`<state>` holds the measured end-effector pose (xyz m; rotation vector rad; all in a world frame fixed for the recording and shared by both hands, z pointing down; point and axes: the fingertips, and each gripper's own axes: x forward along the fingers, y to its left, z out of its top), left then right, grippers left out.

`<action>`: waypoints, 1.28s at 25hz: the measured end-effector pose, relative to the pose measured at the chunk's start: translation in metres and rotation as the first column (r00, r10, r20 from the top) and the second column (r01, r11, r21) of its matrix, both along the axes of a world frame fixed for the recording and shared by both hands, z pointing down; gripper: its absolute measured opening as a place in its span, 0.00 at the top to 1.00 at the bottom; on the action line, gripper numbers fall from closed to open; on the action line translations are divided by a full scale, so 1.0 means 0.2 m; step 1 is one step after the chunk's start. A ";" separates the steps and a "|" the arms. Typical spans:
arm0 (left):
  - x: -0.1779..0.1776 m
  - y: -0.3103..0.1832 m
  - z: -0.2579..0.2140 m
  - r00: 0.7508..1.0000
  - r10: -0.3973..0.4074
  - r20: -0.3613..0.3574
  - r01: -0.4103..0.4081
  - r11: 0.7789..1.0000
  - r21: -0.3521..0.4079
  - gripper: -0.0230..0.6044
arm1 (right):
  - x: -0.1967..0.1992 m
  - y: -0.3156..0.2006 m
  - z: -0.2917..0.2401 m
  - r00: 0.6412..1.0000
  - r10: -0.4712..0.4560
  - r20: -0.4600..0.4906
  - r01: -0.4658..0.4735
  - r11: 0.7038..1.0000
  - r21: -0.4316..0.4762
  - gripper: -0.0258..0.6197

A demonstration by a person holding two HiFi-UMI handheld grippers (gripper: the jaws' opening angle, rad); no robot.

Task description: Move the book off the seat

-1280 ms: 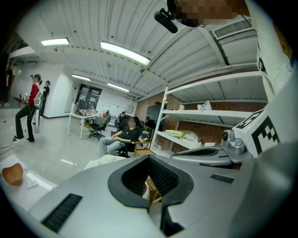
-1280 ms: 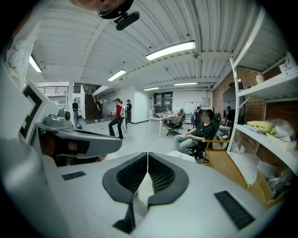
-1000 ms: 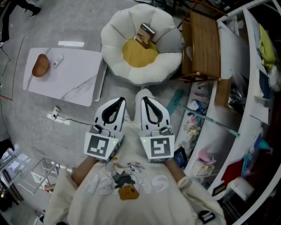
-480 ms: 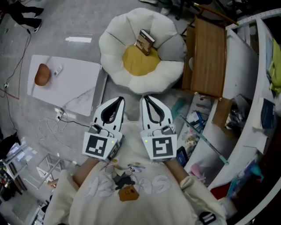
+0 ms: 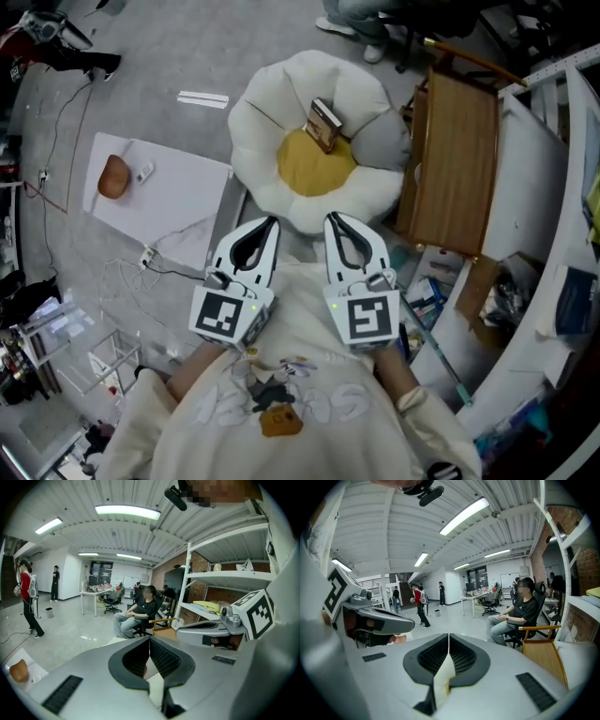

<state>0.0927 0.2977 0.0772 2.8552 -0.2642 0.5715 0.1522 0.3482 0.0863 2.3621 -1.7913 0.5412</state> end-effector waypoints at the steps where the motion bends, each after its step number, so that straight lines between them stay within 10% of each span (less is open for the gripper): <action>1: 0.03 0.01 0.00 1.000 0.002 -0.004 -0.002 1.000 0.016 0.94 | 0.04 0.01 0.00 1.000 0.000 0.019 0.000 1.000 0.006 0.94; 19: 0.21 -0.10 -0.04 1.000 0.015 -0.022 -0.016 1.000 -0.020 0.94 | 0.29 -0.11 0.06 0.997 -0.065 0.051 0.067 0.997 -0.039 0.93; 23: 0.27 -0.16 0.00 1.000 0.019 -0.011 -0.019 0.999 -0.042 0.94 | 0.29 -0.19 0.13 0.985 -0.108 0.131 0.117 0.991 -0.058 0.66; 32: 0.47 -0.37 0.25 0.998 0.017 0.066 -0.004 0.982 -0.187 0.94 | 0.46 -0.39 0.42 0.967 -0.124 0.223 0.150 0.983 -0.106 0.47</action>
